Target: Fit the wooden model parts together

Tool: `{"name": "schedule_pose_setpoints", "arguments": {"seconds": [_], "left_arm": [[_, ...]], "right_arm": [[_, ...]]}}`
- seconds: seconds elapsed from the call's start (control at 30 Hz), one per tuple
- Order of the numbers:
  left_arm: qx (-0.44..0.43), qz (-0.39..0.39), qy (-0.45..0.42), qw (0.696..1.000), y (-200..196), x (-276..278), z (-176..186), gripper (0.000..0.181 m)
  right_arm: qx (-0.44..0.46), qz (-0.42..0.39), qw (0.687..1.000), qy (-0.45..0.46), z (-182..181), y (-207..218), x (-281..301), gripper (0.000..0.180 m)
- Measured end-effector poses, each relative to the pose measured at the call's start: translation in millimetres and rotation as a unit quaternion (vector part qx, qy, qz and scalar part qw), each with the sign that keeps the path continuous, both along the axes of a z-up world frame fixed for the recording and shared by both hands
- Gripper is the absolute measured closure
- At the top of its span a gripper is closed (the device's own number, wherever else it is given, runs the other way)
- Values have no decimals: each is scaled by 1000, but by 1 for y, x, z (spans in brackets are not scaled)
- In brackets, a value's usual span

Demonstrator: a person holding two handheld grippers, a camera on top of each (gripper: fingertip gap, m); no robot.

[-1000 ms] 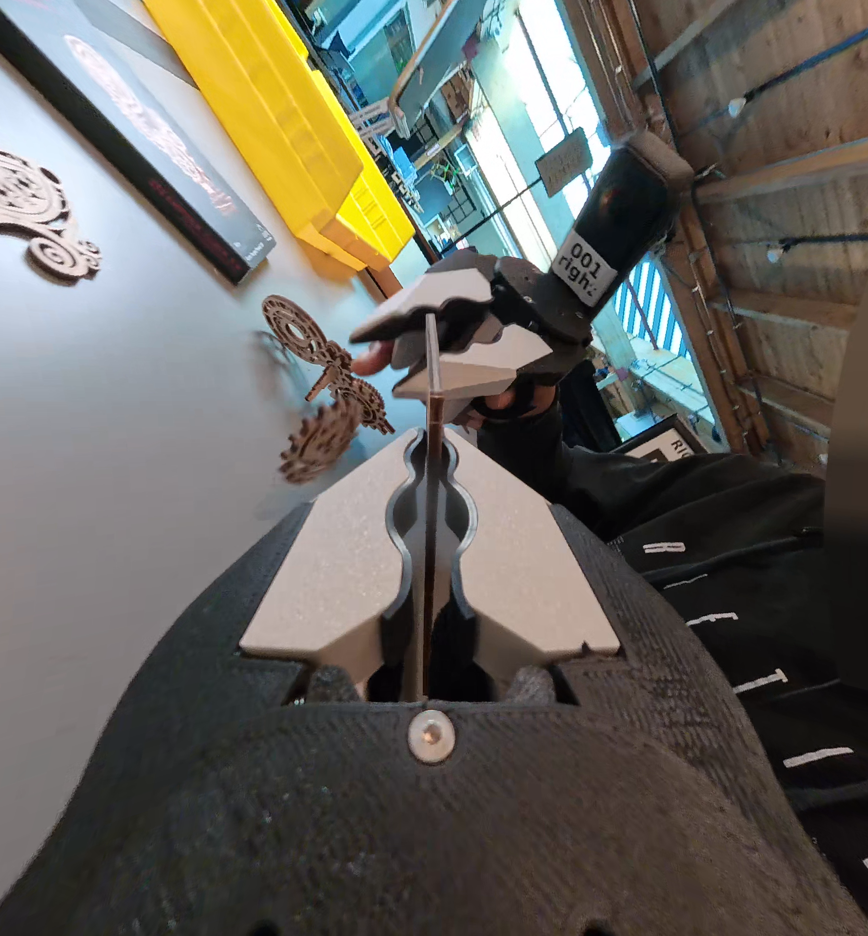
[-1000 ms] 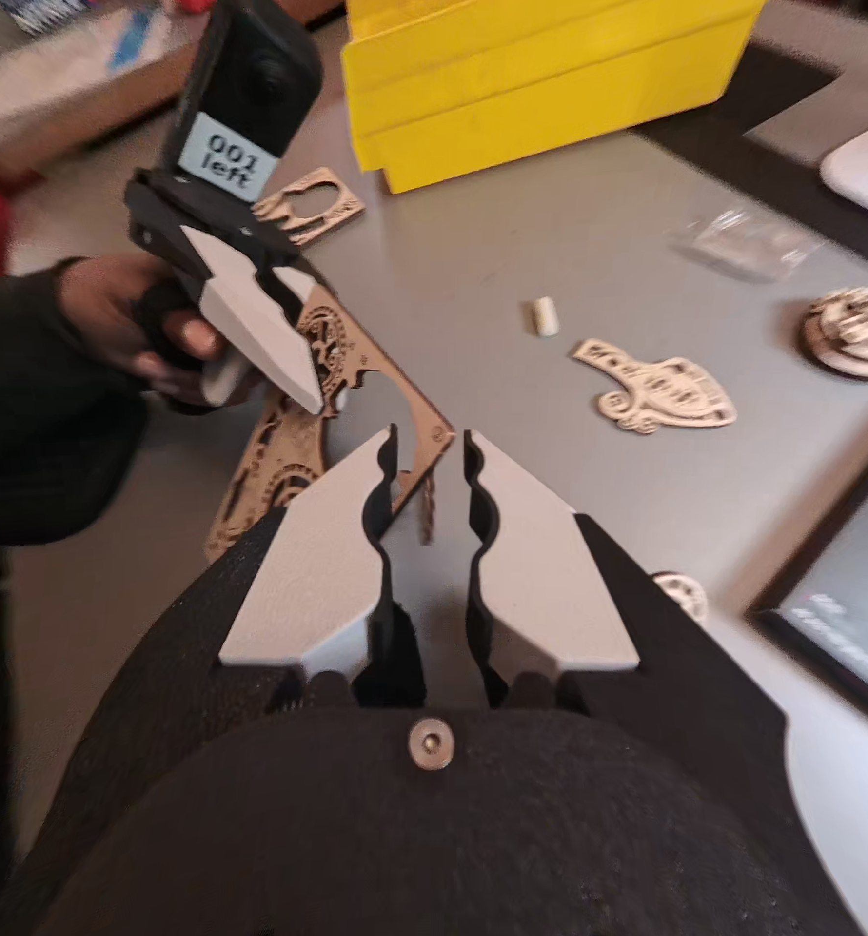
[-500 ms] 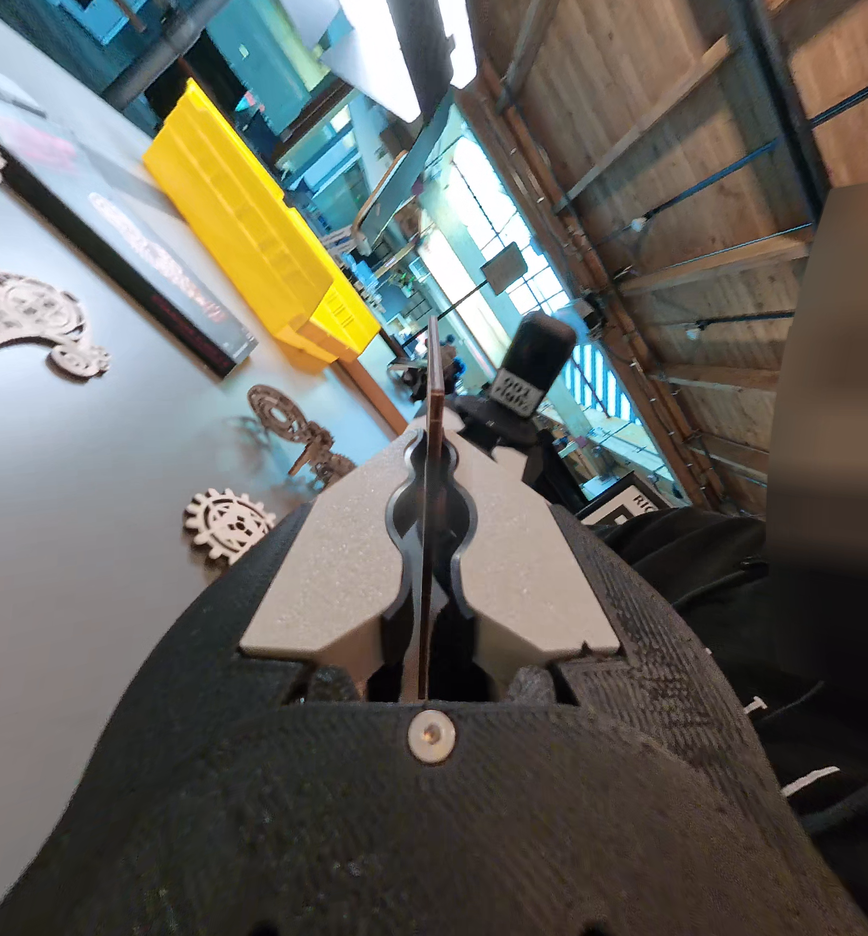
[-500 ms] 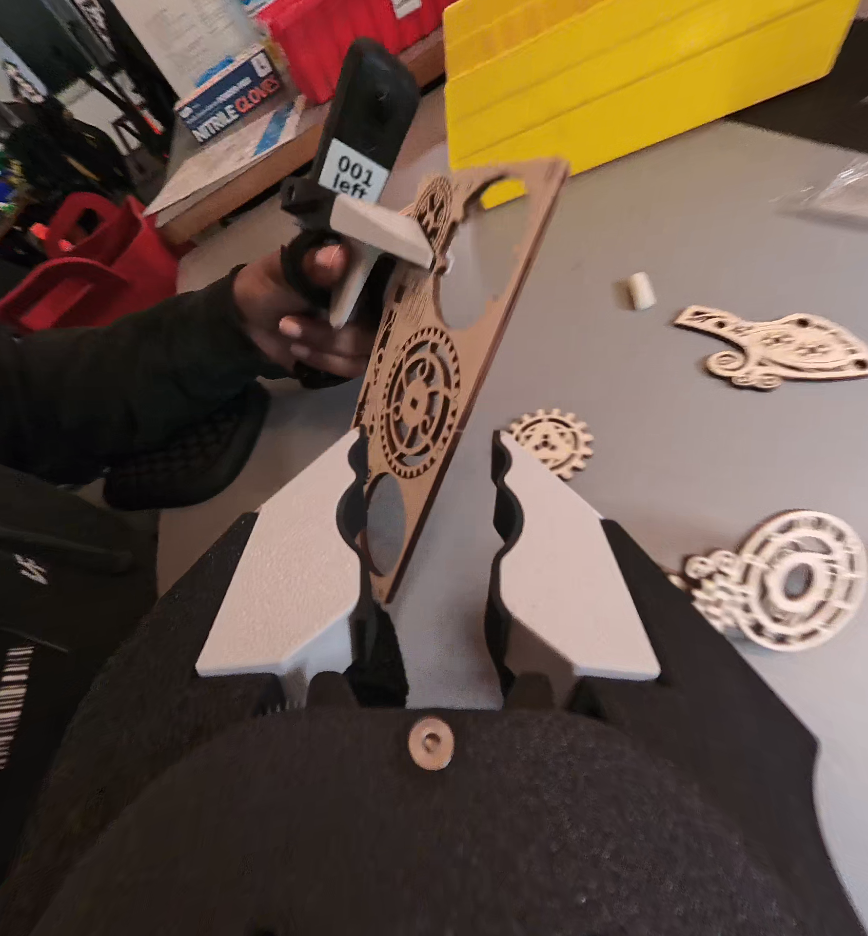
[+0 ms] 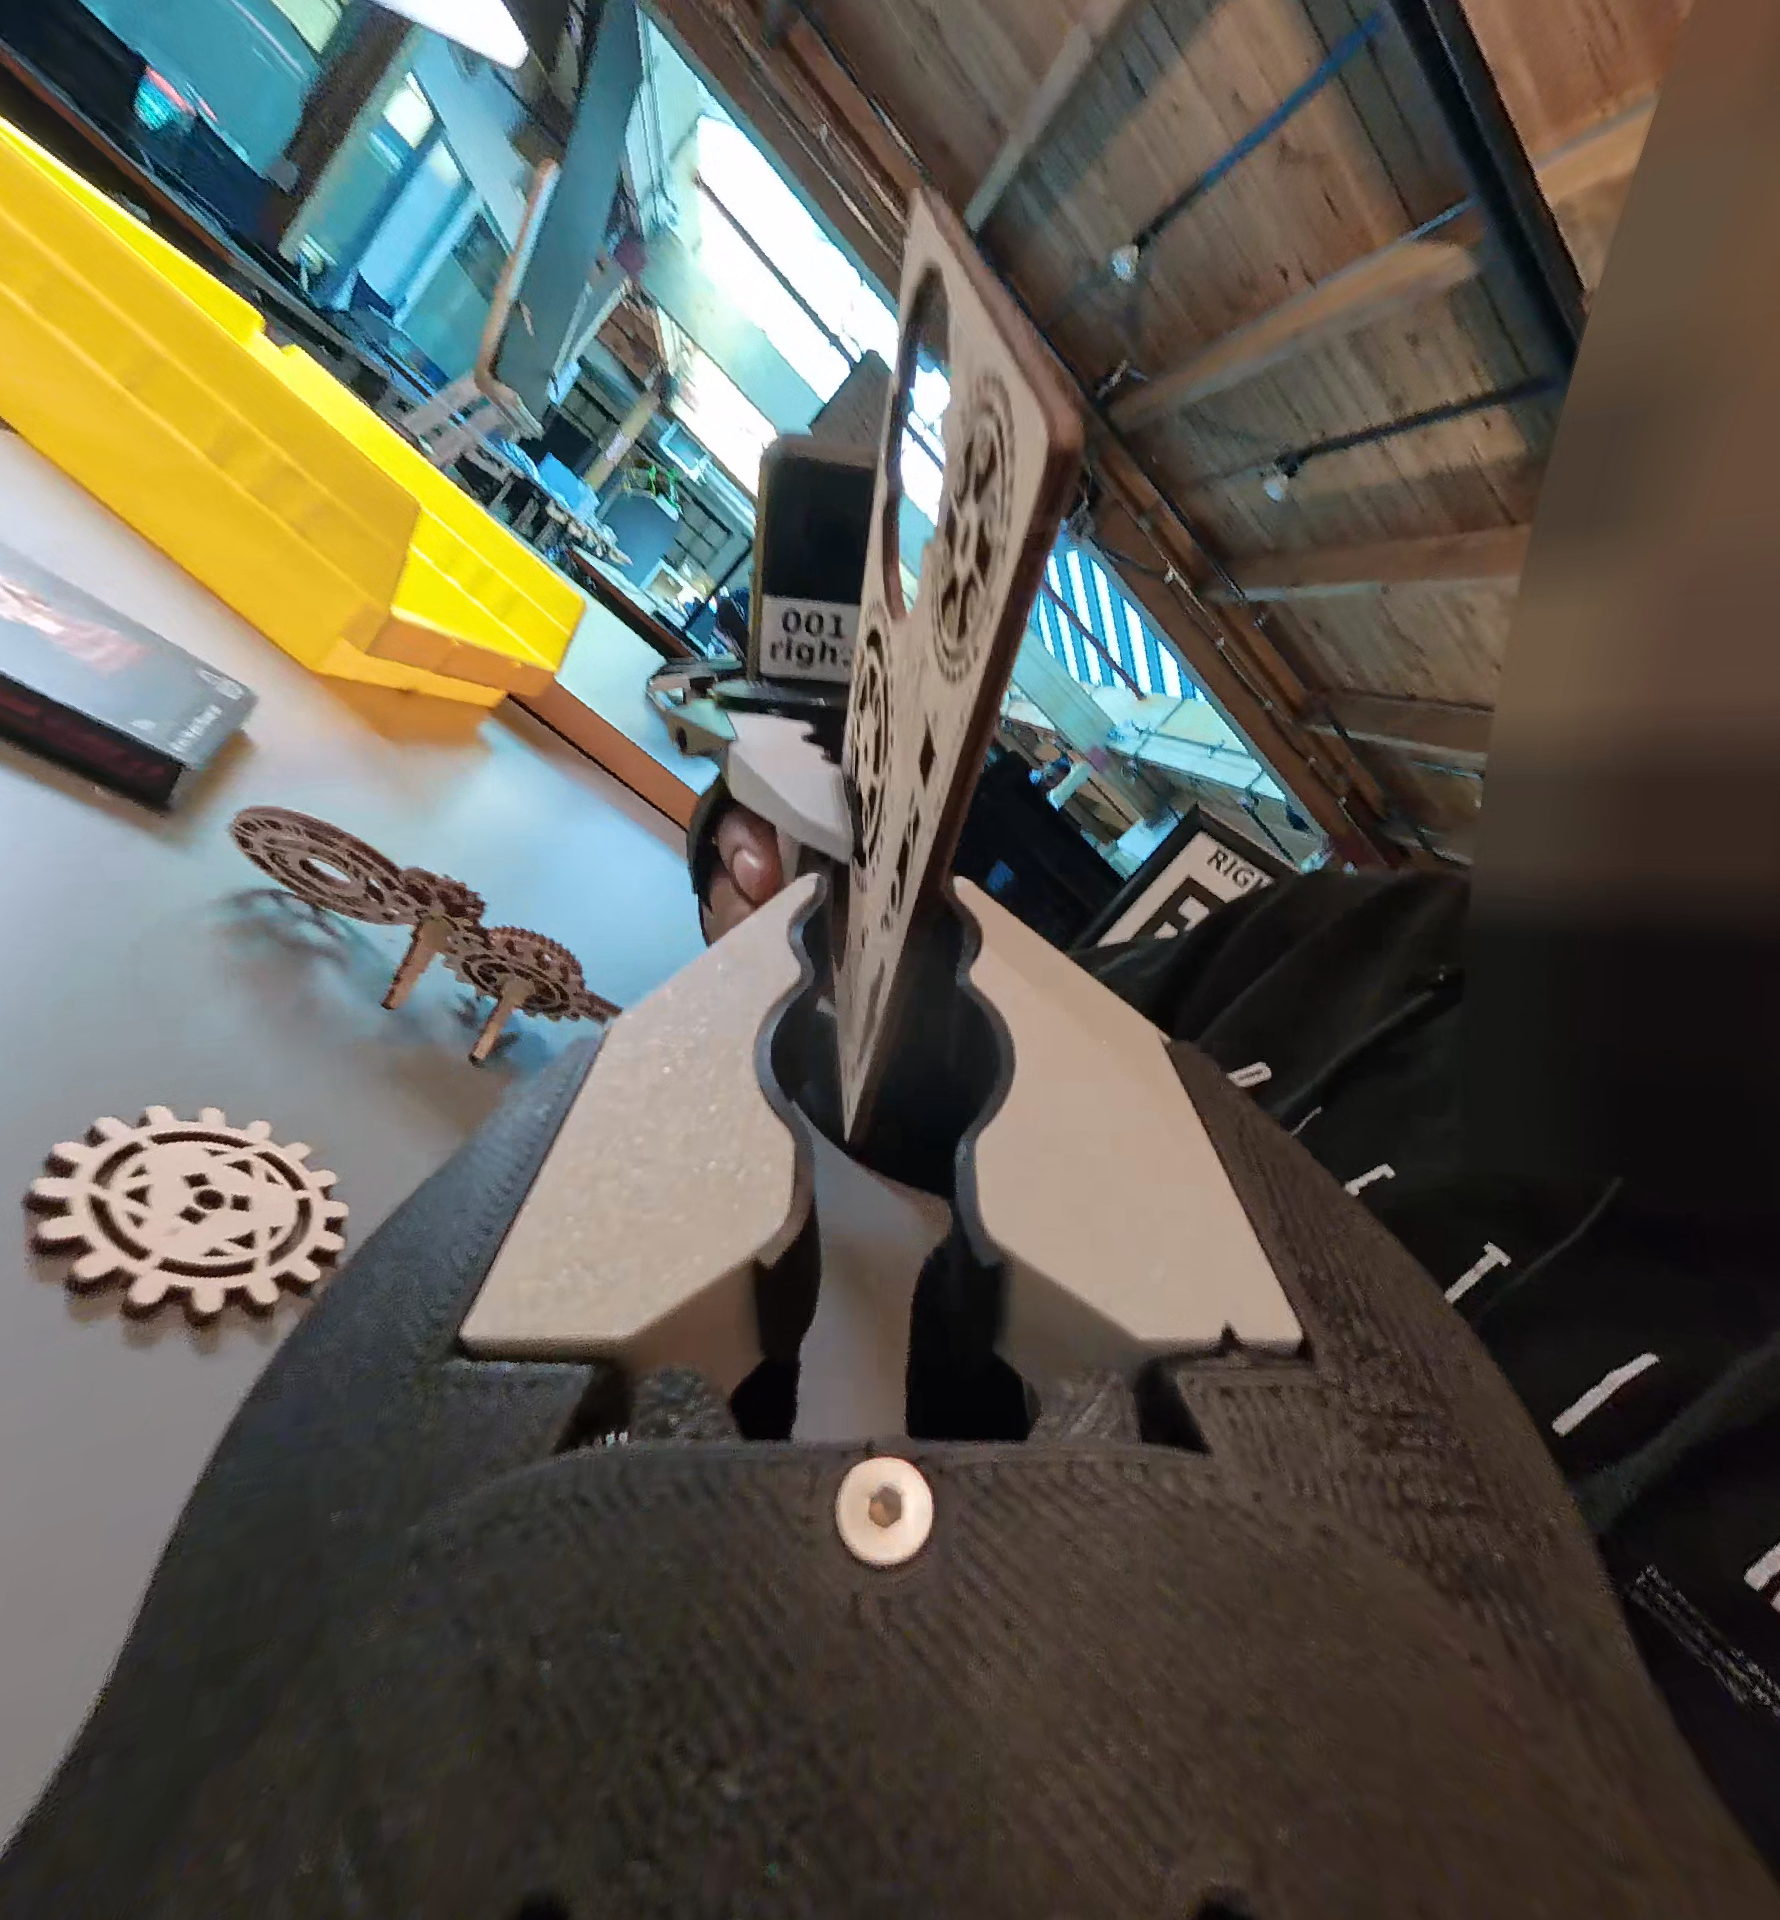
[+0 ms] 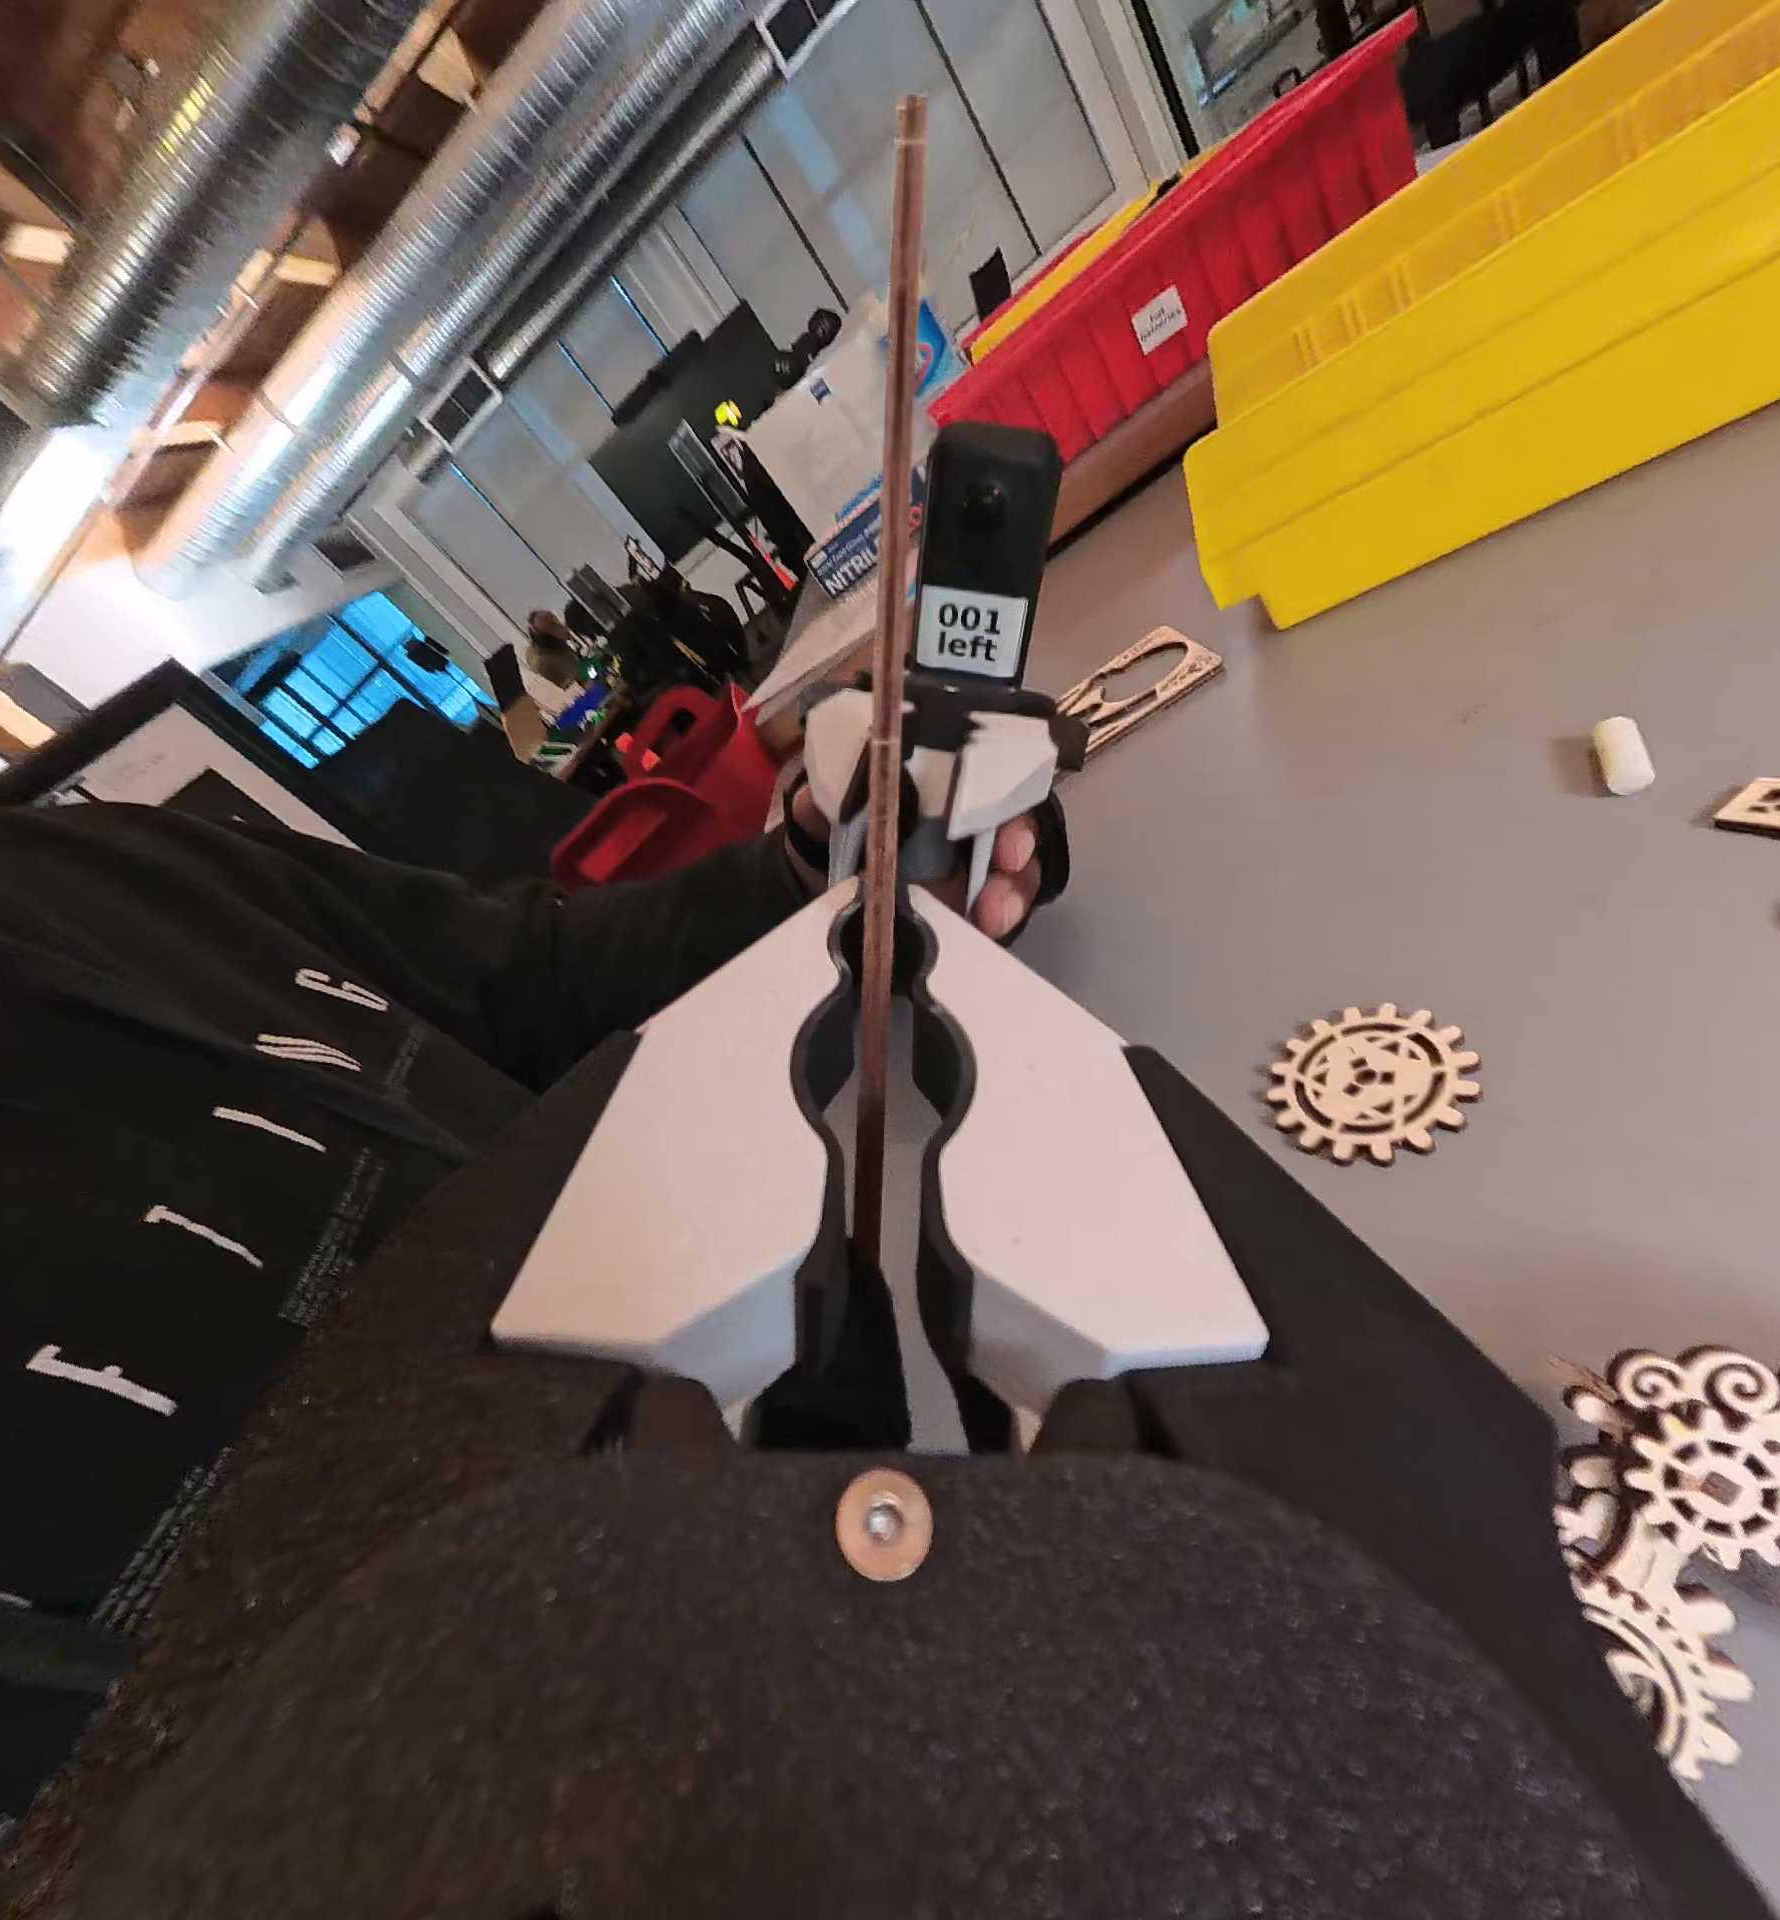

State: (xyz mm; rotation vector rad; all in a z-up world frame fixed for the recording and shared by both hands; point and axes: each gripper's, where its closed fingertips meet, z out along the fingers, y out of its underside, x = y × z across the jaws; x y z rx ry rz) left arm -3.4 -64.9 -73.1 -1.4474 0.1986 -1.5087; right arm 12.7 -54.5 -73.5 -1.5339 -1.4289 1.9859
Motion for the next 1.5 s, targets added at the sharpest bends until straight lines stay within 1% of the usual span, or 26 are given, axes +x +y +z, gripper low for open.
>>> {"name": "schedule_pose_setpoints", "arguments": {"seconds": [0.13, 0.33, 0.4, 0.5, 0.57, 0.6, 0.67, 0.77, 0.83, 0.9, 0.93, 1.03, 1.17, 1.27, 1.5], "left_arm": [[-1, -10, 18, 1000, -1, 11, -4, 175], [-25, 19, 23, 999, 6, 6, -13, 180], [-37, 7, 32, 999, 5, 8, -17, 179], [-45, -11, 84, 995, 2, 19, -29, 180], [-49, -24, 125, 991, -1, 29, -37, 180], [-48, -31, 141, 988, -3, 34, -40, 180], [-46, -37, 163, 985, -5, 41, -44, 180], [-39, -25, 184, 982, -6, 38, -47, 179], [-26, -15, 185, 982, -5, 34, -42, 174], [-16, 6, 182, 983, -1, 29, -38, 161], [-10, 15, 172, 985, 1, 26, -35, 162], [-6, 22, 155, 988, 3, 21, -30, 177], [7, 34, 169, 985, 4, 22, -30, 179], [5, 50, 187, 981, 6, 21, -33, 179], [-9, 60, 193, 979, 6, 19, -37, 178]], "right_arm": [[-20, 0, 1000, -2, -1, 3, 0, 179], [-11, -21, 1000, 5, -3, 9, -4, 175], [11, -34, 999, 9, -1, 17, -3, 165], [69, -50, 996, -2, 3, 28, -5, 152], [109, -34, 993, -22, 0, 22, -7, 146], [126, -21, 991, -37, -4, 17, -9, 145], [155, -7, 986, -61, -17, 8, -13, 156], [142, 5, 988, -51, -18, 0, -14, 170], [125, 6, 991, -42, -15, 0, -13, 175], [117, 9, 993, -28, -12, -1, -12, 178], [114, 6, 993, -25, -11, -1, -12, 179], [105, 8, 994, -17, -10, -3, -12, 179], [96, 10, 995, -21, -16, -5, -13, 178], [95, 0, 995, -23, -20, -2, -14, 177], [94, -10, 995, -27, -23, -1, -16, 177]]}}
